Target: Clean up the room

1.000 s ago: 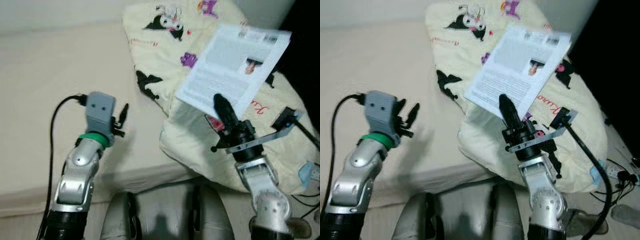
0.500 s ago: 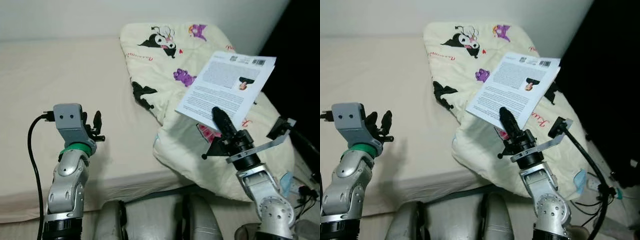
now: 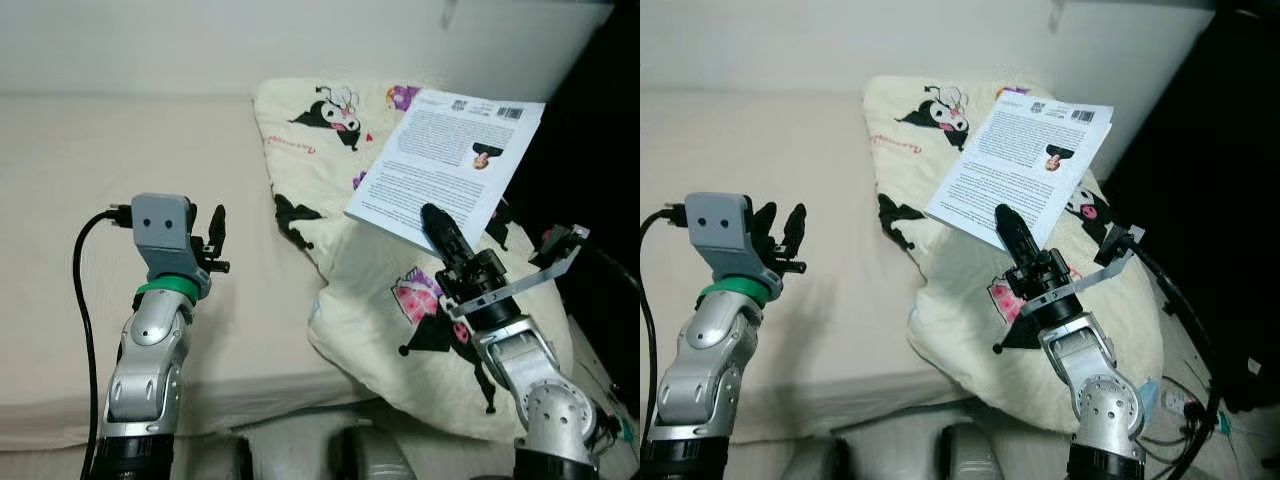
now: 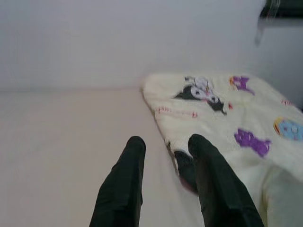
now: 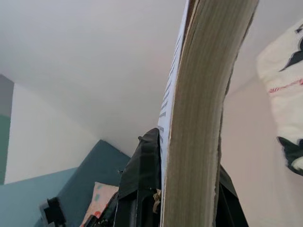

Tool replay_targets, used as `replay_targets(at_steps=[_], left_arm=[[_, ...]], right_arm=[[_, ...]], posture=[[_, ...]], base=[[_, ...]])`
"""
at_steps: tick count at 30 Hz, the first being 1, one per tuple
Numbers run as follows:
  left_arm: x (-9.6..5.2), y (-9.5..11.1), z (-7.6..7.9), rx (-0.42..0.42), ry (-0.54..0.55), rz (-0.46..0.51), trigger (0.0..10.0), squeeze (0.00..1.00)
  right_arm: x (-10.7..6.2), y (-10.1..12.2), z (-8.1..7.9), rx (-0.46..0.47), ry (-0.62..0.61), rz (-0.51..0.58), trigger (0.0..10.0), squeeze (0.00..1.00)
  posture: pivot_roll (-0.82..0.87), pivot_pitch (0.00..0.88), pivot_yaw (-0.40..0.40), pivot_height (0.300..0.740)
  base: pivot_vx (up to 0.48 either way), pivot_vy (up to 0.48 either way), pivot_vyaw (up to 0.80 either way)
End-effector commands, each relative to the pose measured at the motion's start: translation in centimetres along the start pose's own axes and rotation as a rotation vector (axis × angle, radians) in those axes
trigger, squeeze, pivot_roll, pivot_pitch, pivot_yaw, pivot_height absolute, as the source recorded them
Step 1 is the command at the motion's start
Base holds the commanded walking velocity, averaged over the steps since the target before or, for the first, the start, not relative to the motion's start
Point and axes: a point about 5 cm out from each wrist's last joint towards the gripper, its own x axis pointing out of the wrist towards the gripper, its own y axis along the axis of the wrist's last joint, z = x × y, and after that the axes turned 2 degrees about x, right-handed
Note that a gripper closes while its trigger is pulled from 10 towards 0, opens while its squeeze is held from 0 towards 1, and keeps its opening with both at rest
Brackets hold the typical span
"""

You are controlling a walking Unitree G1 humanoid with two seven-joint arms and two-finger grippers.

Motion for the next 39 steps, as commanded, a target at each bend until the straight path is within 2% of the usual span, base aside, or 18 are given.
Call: replay_targets(at_steps=[1, 5, 11, 23, 39], left_arm=[[0.0, -0.1, 0.5, 0.005, -0.03, -0.007, 10.0, 0.0], [0.1, -0.3, 1.1, -0.004, -0.055, -0.011, 10.0, 0.0], [0.2, -0.6, 2.0, -0.003, -0.1, -0.028, 10.0, 0.0], [0.3, -0.8, 1.9, 0.014, -0.119, -0.051, 10.0, 0.0], [0.5, -0.6, 1.7, 0.017, -0.115, -0.04, 10.0, 0.0]], right_arm=[[-0.2, 0.2, -0.2, 0.008, 0.024, 0.018, 10.0, 0.0], [-0.3, 0.4, -0.1, 0.005, 0.017, 0.023, 10.0, 0.0], [-0.7, 0.2, 0.6, -0.022, -0.05, 0.026, 10.0, 0.0], [-0.8, -0.1, 0.7, -0.012, -0.046, 0.036, 10.0, 0.0], [-0.5, -0.4, 0.6, -0.002, -0.032, 0.042, 10.0, 0.0]], posture=[[-0.09, 0.0, -0.038, 0.72], [-0.09, 0.0, -0.034, 0.74], [-0.1, 0.0, -0.019, 0.74], [-0.1, 0.0, -0.002, 0.74], [-0.1, 0.0, 0.007, 0.74]], base=[[0.0, 0.0, 0.0], [0.0, 0.0, 0.0], [0.0, 0.0, 0.0], [0.0, 0.0, 0.0], [0.0, 0.35, 0.0]])
